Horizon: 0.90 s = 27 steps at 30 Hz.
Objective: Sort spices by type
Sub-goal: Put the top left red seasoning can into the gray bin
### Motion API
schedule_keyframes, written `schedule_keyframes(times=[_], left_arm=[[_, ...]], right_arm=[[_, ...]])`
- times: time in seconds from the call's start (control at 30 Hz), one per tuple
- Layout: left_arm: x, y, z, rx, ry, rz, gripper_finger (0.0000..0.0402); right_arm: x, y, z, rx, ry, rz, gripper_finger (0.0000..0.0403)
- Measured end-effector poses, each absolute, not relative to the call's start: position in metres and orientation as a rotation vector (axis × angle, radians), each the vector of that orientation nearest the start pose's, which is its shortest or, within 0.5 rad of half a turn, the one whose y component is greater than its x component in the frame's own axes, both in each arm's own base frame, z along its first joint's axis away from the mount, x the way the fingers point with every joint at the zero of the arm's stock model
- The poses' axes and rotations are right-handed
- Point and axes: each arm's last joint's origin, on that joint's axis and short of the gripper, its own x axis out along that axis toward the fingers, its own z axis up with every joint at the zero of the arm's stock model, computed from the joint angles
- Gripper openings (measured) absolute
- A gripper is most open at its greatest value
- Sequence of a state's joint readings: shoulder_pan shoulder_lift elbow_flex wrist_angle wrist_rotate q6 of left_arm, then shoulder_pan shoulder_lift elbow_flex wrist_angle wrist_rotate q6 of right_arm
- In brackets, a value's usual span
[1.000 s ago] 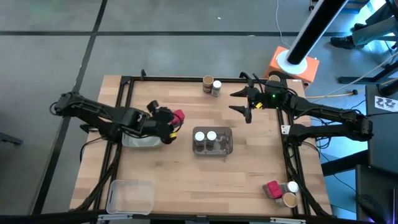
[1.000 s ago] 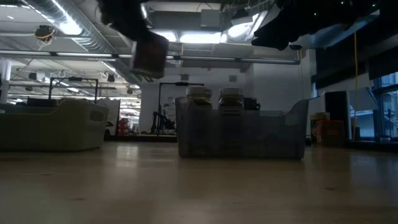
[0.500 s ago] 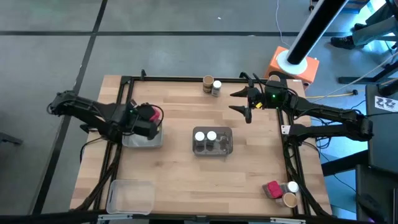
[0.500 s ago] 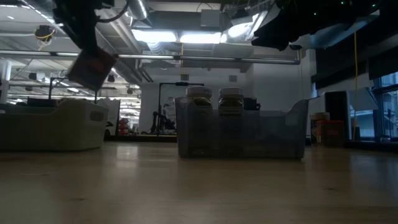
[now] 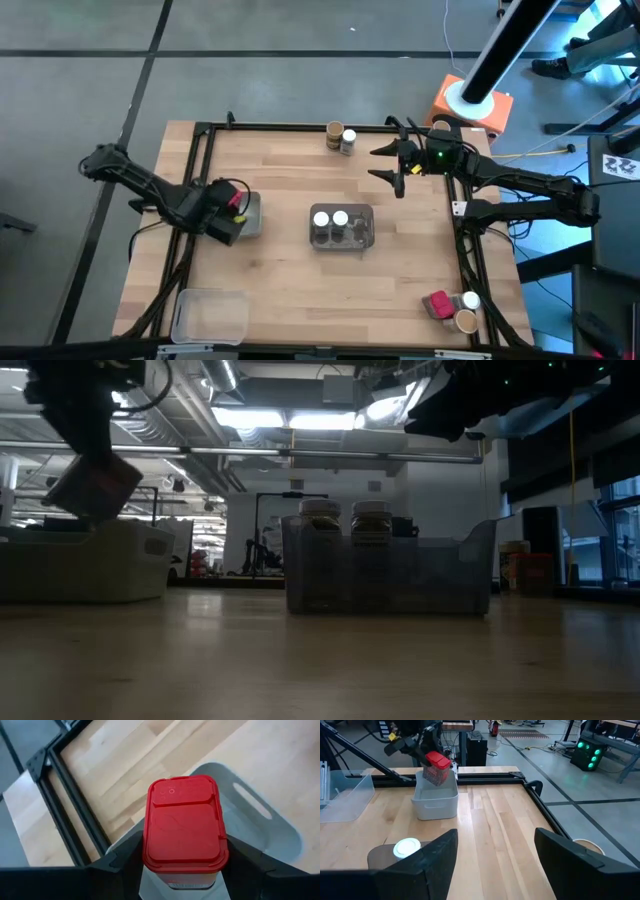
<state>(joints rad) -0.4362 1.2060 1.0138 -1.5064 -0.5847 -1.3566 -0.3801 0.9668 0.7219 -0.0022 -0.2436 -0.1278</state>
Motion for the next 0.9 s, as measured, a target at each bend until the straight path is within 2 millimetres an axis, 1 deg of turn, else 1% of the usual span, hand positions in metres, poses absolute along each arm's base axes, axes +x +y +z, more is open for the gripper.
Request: schedule_keyframes(times=[0.1, 0.3, 0.43, 0.6, 0.7, 0.8, 0.9], left_arm=[[0.153, -0.058, 0.259, -0.276, 1.050, 1.010, 0.0198], [0.148, -0.062, 0.234, -0.259, 1.046, 1.002, 0.0198], [0.141, -0.060, 0.217, -0.227, 1.052, 1.033, 0.0198], [0.136, -0.058, 0.199, -0.243, 1.035, 1.055, 0.0198], [0.132, -0.057, 0.192, -0.253, 1.025, 1.080, 0.0198], [0.133, -0.056, 0.187, -0.267, 0.995, 1.078, 0.0199], [0.134, -0.057, 0.186, -0.260, 0.999, 1.063, 0.0217]], right_arm=[[0.202, -0.073, 0.296, -0.055, 0.245, -0.120, 0.0264], [0.206, -0.075, 0.293, -0.050, 0.260, -0.119, 0.0264], [0.208, -0.076, 0.291, -0.048, 0.264, -0.119, 0.0264], [0.209, -0.076, 0.293, -0.053, 0.245, -0.120, 0.0264], [0.209, -0.076, 0.293, -0.053, 0.245, -0.120, 0.0264], [0.209, -0.076, 0.293, -0.052, 0.245, -0.120, 0.0264], [0.209, -0.076, 0.292, -0.049, 0.249, -0.119, 0.0264]])
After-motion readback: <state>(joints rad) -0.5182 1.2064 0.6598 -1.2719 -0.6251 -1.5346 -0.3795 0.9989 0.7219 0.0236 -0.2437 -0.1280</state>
